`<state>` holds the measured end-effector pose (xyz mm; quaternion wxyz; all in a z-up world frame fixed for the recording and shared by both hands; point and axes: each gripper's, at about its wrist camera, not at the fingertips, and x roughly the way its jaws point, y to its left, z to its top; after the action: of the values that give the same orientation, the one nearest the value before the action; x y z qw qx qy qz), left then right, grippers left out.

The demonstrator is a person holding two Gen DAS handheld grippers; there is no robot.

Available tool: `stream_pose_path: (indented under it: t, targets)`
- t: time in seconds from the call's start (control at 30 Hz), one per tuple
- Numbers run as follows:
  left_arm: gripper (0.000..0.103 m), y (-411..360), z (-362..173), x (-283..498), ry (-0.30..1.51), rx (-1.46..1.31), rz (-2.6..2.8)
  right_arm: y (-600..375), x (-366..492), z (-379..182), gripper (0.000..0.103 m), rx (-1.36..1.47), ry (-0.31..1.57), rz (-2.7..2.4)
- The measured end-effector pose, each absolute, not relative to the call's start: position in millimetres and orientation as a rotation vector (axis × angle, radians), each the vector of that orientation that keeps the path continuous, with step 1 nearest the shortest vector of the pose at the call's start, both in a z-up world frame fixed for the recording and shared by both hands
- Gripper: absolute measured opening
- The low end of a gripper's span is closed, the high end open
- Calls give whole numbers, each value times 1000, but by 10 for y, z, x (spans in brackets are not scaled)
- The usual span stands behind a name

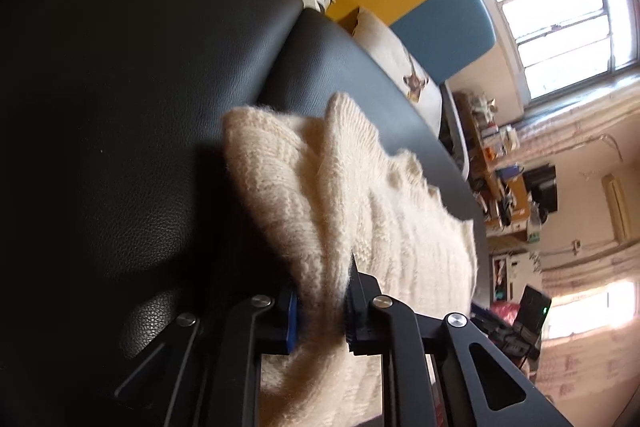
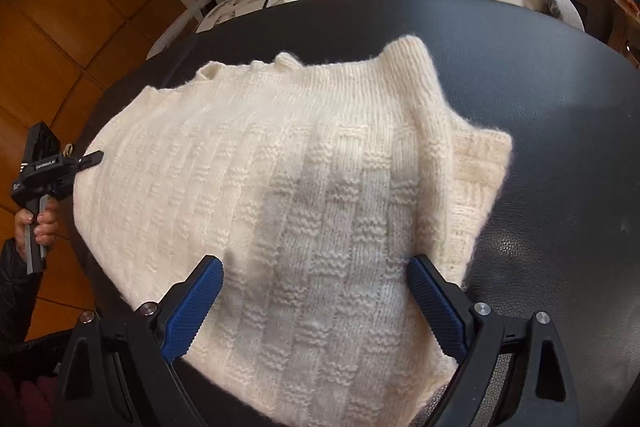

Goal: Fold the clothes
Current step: 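Grasp the sweater side edge with the left gripper and lift it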

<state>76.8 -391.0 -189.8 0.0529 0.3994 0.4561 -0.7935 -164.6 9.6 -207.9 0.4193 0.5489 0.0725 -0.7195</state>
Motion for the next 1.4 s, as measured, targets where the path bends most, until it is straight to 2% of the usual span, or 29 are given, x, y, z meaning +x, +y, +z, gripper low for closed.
stream_pose_path:
  t: [0.2, 0.27, 0.53, 0.7, 1.0, 1.17, 1.4]
  targets:
    - [16, -3894, -1776, 725, 1428, 1168, -2426, 163, -1594, -2167, 95, 1387, 227, -1766]
    - [16, -3879, -1698, 723, 1456, 1136, -2445, 159, -1572, -2212, 103, 1365, 208, -1760]
    - [16, -3575, -1185, 554, 1489, 1051, -2574, 49, -1430, -2253, 103, 1332, 327, -1783]
    - [16, -3262, -904, 352, 1498, 1046, -2643, 155, -1482, -2243, 103, 1328, 240, -1750]
    - [16, -2785, -626, 68, 1642, 994, -2678, 287, -1566, -2266, 103, 1318, 123, -1665]
    - [16, -2339, -538, -224, 1594, 1082, -2703, 272, -1561, -2263, 103, 1296, 138, -1660]
    - [16, -1690, -755, -754, 1490, 1308, -2673, 347, -1595, -2251, 103, 1277, 101, -1633]
